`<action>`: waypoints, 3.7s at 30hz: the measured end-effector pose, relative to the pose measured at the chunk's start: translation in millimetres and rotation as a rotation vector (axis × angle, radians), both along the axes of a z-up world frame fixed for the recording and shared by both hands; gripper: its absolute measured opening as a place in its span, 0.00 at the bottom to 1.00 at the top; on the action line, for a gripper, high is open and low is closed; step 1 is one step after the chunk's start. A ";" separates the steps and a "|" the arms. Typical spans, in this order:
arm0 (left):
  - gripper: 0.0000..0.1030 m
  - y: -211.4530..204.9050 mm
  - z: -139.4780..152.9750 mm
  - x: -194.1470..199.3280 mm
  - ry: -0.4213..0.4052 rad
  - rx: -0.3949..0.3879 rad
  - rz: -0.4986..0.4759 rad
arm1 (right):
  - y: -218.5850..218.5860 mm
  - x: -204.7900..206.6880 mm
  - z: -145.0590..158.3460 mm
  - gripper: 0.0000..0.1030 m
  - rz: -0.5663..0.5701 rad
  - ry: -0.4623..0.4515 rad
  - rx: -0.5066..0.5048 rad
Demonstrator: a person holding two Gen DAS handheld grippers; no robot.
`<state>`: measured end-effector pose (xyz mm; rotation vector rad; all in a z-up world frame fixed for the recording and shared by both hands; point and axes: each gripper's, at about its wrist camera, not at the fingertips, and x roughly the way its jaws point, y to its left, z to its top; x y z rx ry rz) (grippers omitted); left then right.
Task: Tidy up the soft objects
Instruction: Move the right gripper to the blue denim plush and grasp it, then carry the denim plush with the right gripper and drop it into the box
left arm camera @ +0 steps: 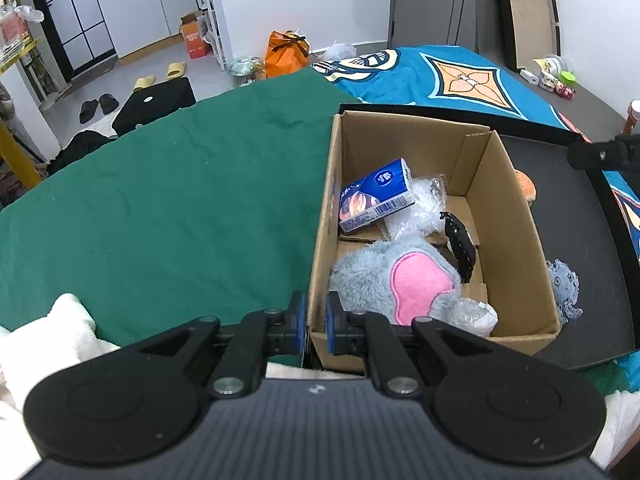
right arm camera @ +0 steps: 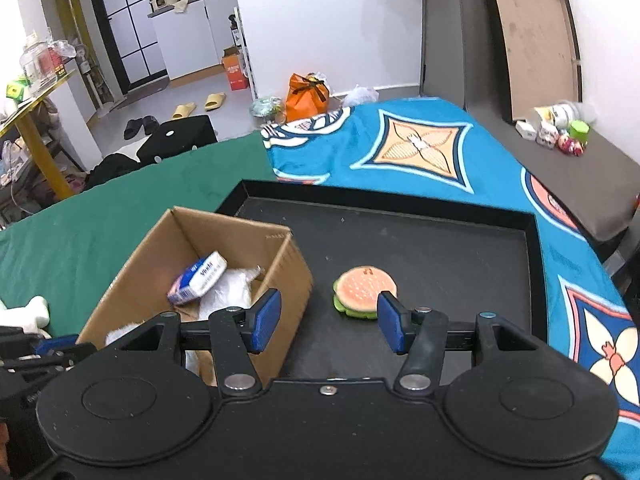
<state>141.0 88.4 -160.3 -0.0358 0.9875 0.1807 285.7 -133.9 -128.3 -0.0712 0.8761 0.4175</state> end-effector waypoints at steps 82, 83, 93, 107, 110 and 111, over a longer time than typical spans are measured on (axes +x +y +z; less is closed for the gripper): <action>0.66 -55.0 36.1 30.4 0.104 0.280 0.031 | -104.7 11.8 -56.0 0.07 -0.135 0.226 0.273; 0.66 -55.5 35.5 30.7 0.105 0.278 0.030 | -105.3 10.6 -54.9 0.07 -0.135 0.224 0.276; 0.66 -47.9 34.5 29.9 0.105 0.259 0.035 | -98.1 12.8 -25.5 0.07 -0.130 0.169 0.284; 0.66 -27.3 40.3 23.6 0.071 0.177 0.032 | -65.5 17.2 12.0 0.07 -0.096 0.099 0.242; 0.66 -22.0 36.9 21.4 0.066 0.148 0.031 | -54.9 17.8 21.2 0.07 -0.088 0.080 0.227; 0.66 -20.4 35.4 21.0 0.068 0.142 0.032 | -51.2 17.6 23.5 0.07 -0.086 0.076 0.222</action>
